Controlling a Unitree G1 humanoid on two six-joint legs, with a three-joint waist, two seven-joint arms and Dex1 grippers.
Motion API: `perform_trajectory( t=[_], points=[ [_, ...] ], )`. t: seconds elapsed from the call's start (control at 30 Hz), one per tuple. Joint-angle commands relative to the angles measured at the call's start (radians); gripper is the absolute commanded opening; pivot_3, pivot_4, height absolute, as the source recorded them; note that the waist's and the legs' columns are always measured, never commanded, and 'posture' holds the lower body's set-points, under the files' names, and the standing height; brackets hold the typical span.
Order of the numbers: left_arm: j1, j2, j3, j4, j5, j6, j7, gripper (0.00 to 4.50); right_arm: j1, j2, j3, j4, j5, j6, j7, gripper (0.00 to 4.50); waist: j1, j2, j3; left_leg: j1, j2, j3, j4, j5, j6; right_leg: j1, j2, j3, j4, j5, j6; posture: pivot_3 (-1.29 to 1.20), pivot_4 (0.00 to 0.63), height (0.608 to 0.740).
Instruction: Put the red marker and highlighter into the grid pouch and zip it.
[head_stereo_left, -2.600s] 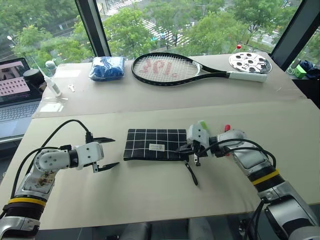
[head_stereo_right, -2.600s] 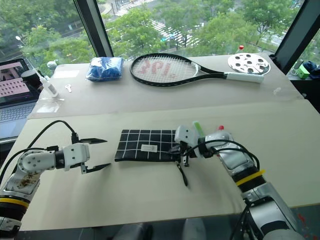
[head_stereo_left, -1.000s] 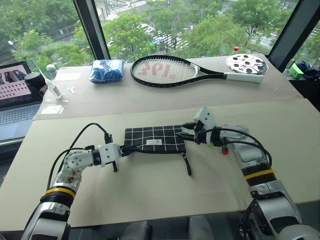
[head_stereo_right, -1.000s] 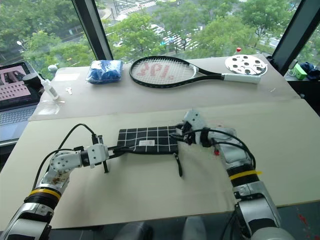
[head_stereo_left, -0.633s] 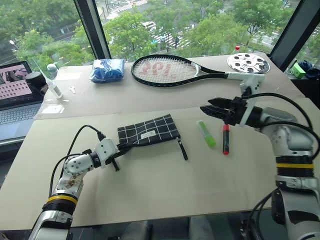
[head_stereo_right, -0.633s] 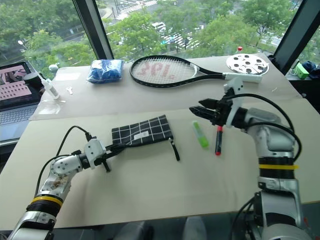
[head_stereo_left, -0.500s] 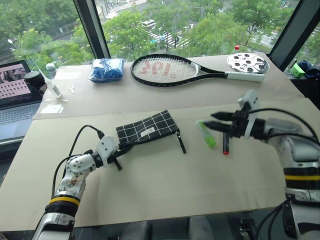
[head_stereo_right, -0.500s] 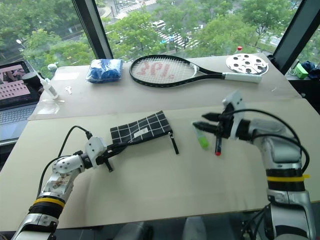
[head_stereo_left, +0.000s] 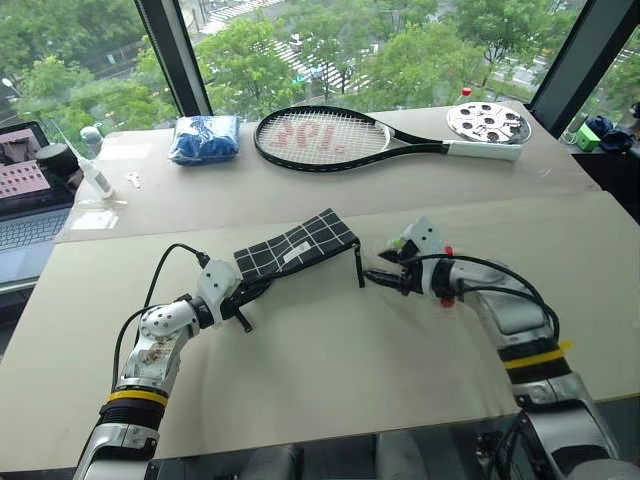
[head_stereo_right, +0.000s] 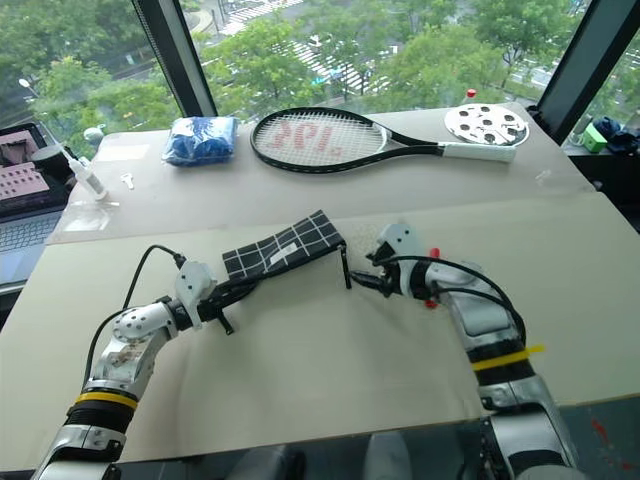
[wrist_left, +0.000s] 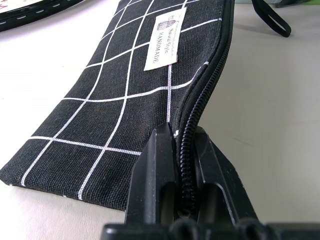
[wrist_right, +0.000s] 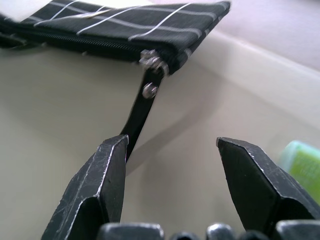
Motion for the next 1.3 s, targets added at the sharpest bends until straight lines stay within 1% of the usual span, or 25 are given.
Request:
perform_trajectory(
  t=[0.03, 0.2, 0.43, 0.57, 0.63, 0.77, 0.87, 0.97, 1.1, 1.2, 1.3],
  points=[
    [-0.014, -0.007, 0.015, -0.041, -0.022, 0.012, 0.006, 0.00, -0.053, 0.035, 0.000, 0.057, -0.014, -0.048, 0.000, 3.16, -0.001, 0.000, 0.000, 0.000, 0.000, 0.000, 0.000, 0.000, 0.000, 0.000, 0.000, 0.000, 0.000, 0.000, 0.000, 0.00, 0.150, 0.740],
    [-0.015, -0.026, 0.018, -0.062, -0.029, 0.034, 0.019, 0.00, -0.092, 0.069, 0.006, 0.098, -0.023, -0.064, 0.009, 3.16, -0.002, 0.000, 0.000, -0.002, 0.000, 0.000, 0.000, 0.000, 0.000, 0.000, 0.000, 0.000, 0.000, 0.001, 0.002, 0.00, 0.150, 0.740],
    [-0.017, -0.039, 0.021, -0.079, -0.034, 0.053, 0.039, 0.00, -0.103, 0.083, 0.007, 0.106, -0.025, -0.061, 0.026, 3.16, -0.004, 0.000, 0.000, -0.002, 0.000, 0.000, 0.000, -0.001, 0.000, -0.001, 0.000, 0.000, 0.000, 0.001, 0.002, 0.00, 0.150, 0.740],
    [-0.017, -0.042, 0.020, -0.081, -0.036, 0.056, 0.046, 0.00, -0.103, 0.087, 0.011, 0.100, -0.027, -0.063, 0.035, 2.17, -0.004, 0.000, 0.000, -0.002, 0.000, 0.000, 0.000, -0.001, 0.000, -0.001, 0.000, 0.000, 0.000, 0.001, 0.002, 0.00, 0.150, 0.740],
    [-0.017, -0.044, 0.021, -0.084, -0.039, 0.061, 0.051, 0.00, -0.103, 0.090, 0.011, 0.085, -0.021, -0.055, 0.045, 1.41, -0.005, 0.000, 0.000, -0.002, 0.000, 0.000, 0.000, -0.001, 0.000, -0.001, 0.000, 0.000, 0.000, 0.001, 0.002, 0.00, 0.150, 0.740],
    [-0.027, -0.053, 0.032, -0.087, -0.053, 0.076, 0.070, 0.00, -0.098, 0.093, 0.019, 0.054, -0.010, -0.042, 0.075, 0.08, -0.005, 0.000, 0.000, -0.002, 0.000, 0.000, 0.000, -0.001, 0.000, -0.001, 0.000, 0.000, 0.000, 0.001, 0.002, 0.00, 0.150, 0.740],
    [-0.034, -0.060, 0.040, -0.089, -0.059, 0.086, 0.079, 0.00, -0.098, 0.100, 0.023, 0.042, -0.012, -0.036, 0.079, 0.08, -0.005, 0.000, 0.000, -0.002, 0.000, 0.000, 0.000, -0.001, 0.000, -0.001, 0.000, 0.000, 0.000, 0.001, 0.002, 0.00, 0.150, 0.740],
    [-0.032, -0.062, 0.044, -0.094, -0.059, 0.091, 0.081, 0.00, -0.118, 0.117, 0.021, 0.062, -0.033, -0.033, 0.042, 0.08, -0.006, 0.000, 0.000, -0.002, 0.000, 0.000, 0.000, -0.001, 0.000, -0.001, 0.000, 0.000, 0.000, 0.001, 0.002, 0.00, 0.150, 0.740],
    [-0.028, -0.065, 0.046, -0.099, -0.061, 0.094, 0.083, 0.00, -0.120, 0.144, 0.070, 0.027, -0.071, -0.063, 0.029, 0.08, -0.008, 0.000, 0.000, -0.002, 0.000, 0.000, 0.000, -0.001, 0.000, -0.002, 0.000, 0.000, 0.000, 0.001, 0.002, 0.00, 0.150, 0.740],
    [-0.027, -0.071, 0.045, -0.104, -0.061, 0.097, 0.084, 0.00, -0.123, 0.175, 0.148, 0.013, -0.127, -0.101, 0.030, 0.08, -0.011, 0.000, 0.000, -0.002, 0.000, 0.000, 0.000, -0.001, 0.000, -0.002, 0.000, 0.000, 0.000, 0.001, 0.002, 0.00, 0.150, 0.740],
    [-0.030, -0.076, 0.039, -0.108, -0.060, 0.101, 0.082, 0.00, -0.155, 0.207, 0.177, 0.052, -0.171, -0.131, 0.008, 0.08, -0.018, 0.000, 0.000, -0.002, 0.000, 0.000, 0.000, -0.001, 0.000, -0.002, 0.000, 0.000, 0.000, 0.001, 0.002, 0.00, 0.150, 0.740]
  ],
)
